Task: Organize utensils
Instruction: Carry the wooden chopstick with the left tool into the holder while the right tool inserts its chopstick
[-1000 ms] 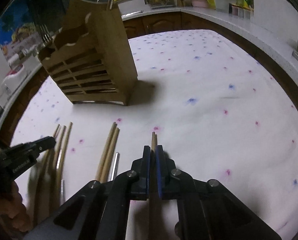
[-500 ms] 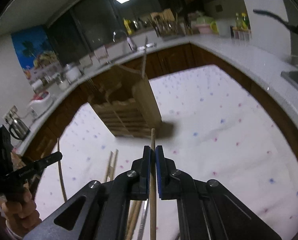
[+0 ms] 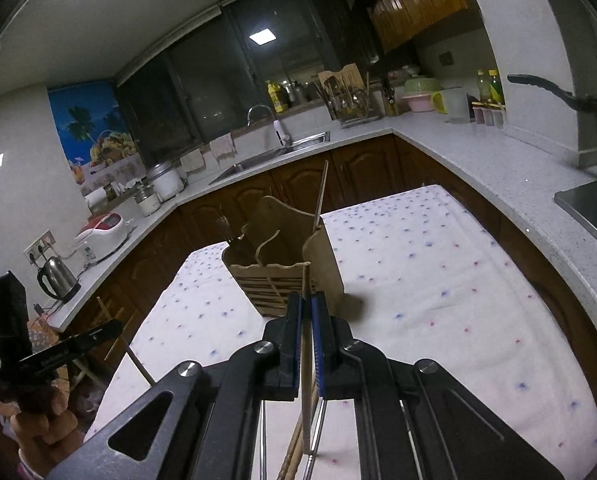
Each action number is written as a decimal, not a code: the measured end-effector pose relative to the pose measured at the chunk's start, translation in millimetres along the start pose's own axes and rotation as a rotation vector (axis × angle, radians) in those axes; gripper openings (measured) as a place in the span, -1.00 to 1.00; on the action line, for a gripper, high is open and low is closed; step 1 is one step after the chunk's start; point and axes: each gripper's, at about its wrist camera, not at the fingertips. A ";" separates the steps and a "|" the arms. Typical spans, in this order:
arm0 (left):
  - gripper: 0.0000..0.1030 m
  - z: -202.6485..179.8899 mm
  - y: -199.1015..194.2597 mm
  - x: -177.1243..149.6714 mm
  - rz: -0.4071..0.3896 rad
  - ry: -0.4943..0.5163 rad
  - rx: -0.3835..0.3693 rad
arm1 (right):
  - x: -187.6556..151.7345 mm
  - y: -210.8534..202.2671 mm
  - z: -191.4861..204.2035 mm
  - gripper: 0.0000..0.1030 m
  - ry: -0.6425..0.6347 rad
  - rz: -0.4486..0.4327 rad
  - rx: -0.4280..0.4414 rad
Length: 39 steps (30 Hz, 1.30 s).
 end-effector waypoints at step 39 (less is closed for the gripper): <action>-0.90 -8.8 27.5 163.4 -0.301 -0.003 0.005 | 129.7 36.1 22.9 -0.90 0.009 -0.280 0.025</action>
Point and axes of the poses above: each gripper's, at about its wrist camera, not at the fingertips, and y roughly the way its jaws point, z to its left, x to its top, and after that the axes turned 5 degrees about y, right-handed
